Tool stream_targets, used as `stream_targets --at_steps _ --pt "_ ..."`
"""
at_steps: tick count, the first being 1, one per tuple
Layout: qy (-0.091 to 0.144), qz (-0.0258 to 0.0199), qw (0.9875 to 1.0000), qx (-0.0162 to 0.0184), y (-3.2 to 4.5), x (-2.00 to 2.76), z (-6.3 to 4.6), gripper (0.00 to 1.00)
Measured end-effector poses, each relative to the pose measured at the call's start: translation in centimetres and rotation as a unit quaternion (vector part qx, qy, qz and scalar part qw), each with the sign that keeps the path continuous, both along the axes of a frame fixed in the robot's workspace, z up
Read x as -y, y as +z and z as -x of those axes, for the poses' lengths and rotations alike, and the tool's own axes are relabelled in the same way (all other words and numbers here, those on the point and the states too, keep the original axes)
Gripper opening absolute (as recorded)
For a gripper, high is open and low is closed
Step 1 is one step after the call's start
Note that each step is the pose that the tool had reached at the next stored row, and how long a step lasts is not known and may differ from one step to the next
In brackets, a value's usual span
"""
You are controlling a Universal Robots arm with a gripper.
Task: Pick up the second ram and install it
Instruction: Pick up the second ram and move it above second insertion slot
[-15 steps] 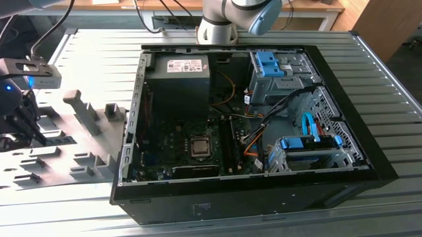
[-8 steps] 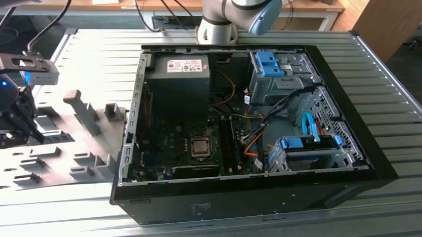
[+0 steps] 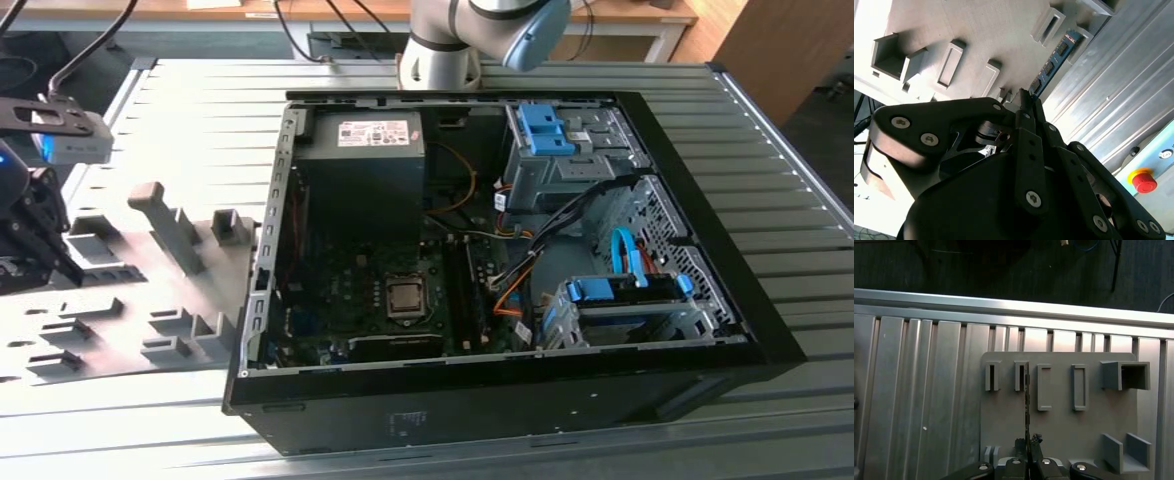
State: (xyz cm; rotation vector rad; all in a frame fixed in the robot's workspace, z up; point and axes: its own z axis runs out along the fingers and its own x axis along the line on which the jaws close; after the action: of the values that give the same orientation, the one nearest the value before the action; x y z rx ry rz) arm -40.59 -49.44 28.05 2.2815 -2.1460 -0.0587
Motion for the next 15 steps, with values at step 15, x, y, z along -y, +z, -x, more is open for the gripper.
stream_targets --at_steps 15 --pt "0.0 0.0 1.0 0.0 1.84 0.0 0.0 0.14"
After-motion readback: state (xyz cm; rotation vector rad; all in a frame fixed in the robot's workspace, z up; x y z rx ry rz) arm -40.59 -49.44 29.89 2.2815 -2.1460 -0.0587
